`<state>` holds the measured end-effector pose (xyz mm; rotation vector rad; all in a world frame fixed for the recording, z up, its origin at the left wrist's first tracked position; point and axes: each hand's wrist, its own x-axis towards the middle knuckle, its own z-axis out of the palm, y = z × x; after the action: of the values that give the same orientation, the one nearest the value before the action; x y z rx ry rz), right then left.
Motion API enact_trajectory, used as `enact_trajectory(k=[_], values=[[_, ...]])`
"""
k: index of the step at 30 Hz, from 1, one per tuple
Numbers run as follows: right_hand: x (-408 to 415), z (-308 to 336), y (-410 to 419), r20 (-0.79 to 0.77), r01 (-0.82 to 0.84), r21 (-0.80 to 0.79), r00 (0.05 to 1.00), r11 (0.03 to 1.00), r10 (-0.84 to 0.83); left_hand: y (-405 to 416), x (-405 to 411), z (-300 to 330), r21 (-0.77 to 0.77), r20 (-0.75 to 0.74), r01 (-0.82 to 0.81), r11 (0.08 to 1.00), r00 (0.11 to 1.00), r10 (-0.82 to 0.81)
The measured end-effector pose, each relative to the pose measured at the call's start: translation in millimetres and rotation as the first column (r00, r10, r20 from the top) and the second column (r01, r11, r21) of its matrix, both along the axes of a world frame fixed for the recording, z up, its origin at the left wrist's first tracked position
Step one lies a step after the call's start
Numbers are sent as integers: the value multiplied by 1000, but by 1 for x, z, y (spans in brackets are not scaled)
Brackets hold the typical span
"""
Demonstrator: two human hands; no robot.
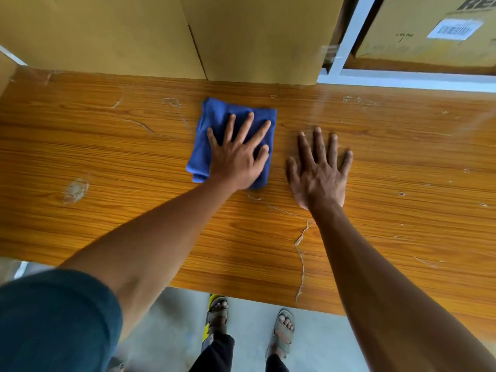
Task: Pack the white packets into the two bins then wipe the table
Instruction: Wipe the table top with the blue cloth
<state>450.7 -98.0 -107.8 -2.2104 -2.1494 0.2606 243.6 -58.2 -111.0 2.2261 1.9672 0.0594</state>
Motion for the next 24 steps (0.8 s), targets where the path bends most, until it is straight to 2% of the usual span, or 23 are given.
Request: enact_trajectory(k=[4, 11, 16, 19, 21, 24], values=[[1, 0, 1, -6, -8, 1, 1000, 1000, 8, 10, 1, -2, 4, -20, -8, 1000, 1000, 8], [1, 0, -1, -9, -2, 7, 1000, 1000, 2, -98, 4, 0, 7, -29, -21, 1000, 999, 21], [1, -3, 0, -14, -2, 11, 1000, 1000, 3, -15, 2, 0, 24, -21, -12, 1000, 1000, 12], [2, -3, 1, -5, 2, 19, 1000, 1000, -2, 38, 4, 4, -19, -2, -22, 1000, 1000, 22], [3, -3, 2, -5, 0, 13, 1000, 1000, 0, 45, 5, 3, -24, -16, -26, 999, 1000, 26], [2, -2, -1, -4, -2, 8, 1000, 1000, 2, 6, 2, -2, 17, -18, -16, 1000, 1000, 16]])
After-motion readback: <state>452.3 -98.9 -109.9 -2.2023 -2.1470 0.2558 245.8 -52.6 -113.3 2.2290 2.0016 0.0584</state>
